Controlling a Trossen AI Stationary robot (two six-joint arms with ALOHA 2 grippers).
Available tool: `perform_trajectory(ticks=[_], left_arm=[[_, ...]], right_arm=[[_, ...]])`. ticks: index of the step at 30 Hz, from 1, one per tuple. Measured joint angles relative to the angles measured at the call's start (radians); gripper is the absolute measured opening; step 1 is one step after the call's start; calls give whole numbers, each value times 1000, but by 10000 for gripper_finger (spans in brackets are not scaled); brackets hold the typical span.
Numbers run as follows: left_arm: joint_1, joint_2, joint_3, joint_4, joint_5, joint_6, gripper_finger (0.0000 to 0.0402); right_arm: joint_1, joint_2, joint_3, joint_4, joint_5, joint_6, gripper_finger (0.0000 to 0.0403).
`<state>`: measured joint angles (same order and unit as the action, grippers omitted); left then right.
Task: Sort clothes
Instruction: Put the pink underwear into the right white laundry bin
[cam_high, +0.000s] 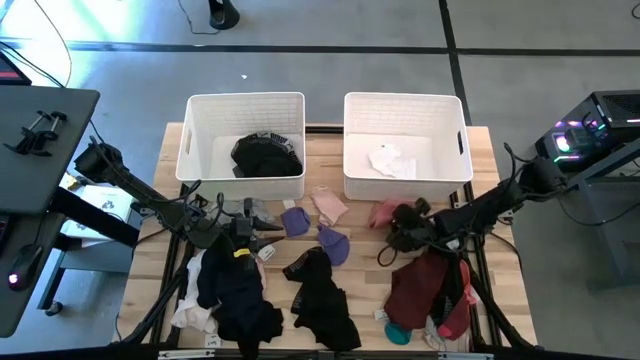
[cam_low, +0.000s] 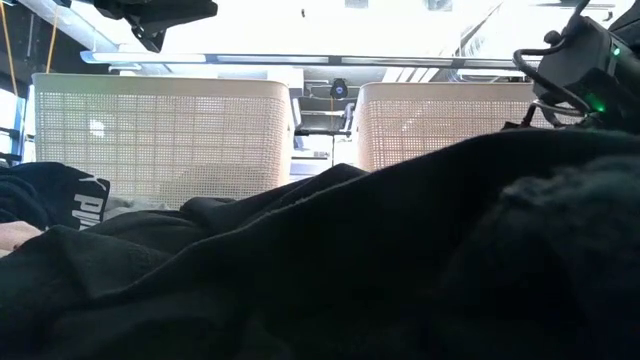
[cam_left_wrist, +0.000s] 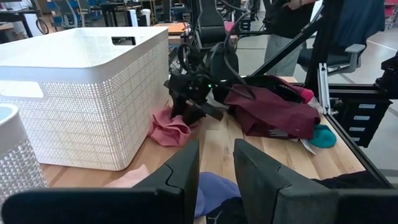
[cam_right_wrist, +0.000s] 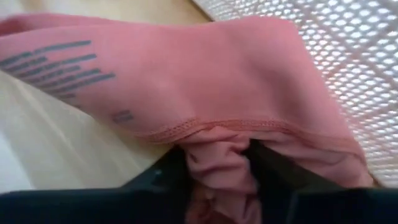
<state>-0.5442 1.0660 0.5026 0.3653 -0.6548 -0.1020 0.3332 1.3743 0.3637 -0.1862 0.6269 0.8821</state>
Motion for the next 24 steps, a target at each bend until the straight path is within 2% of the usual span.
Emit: perform_trajectory(ticks=[4, 6, 11, 15, 20, 24], left_arm=[[0, 0, 0, 0, 0, 0, 87], [0, 0, 0, 0, 0, 0, 87], [0, 0, 0, 0, 0, 0, 87], [0, 0, 0, 0, 0, 0, 87], [0, 0, 0, 0, 0, 0, 87], [0, 0, 0, 0, 0, 0, 87]], right_arm=[[0, 0, 0, 109, -77, -53, 34], [1, 2, -2, 194, -123, -102, 11], [1, 3, 28, 395, -139, -220, 20], [1, 3, 117, 436, -133, -358, 7], [2, 3, 300, 415, -129, -585, 8], [-14, 2, 494, 233, -104, -710, 4]])
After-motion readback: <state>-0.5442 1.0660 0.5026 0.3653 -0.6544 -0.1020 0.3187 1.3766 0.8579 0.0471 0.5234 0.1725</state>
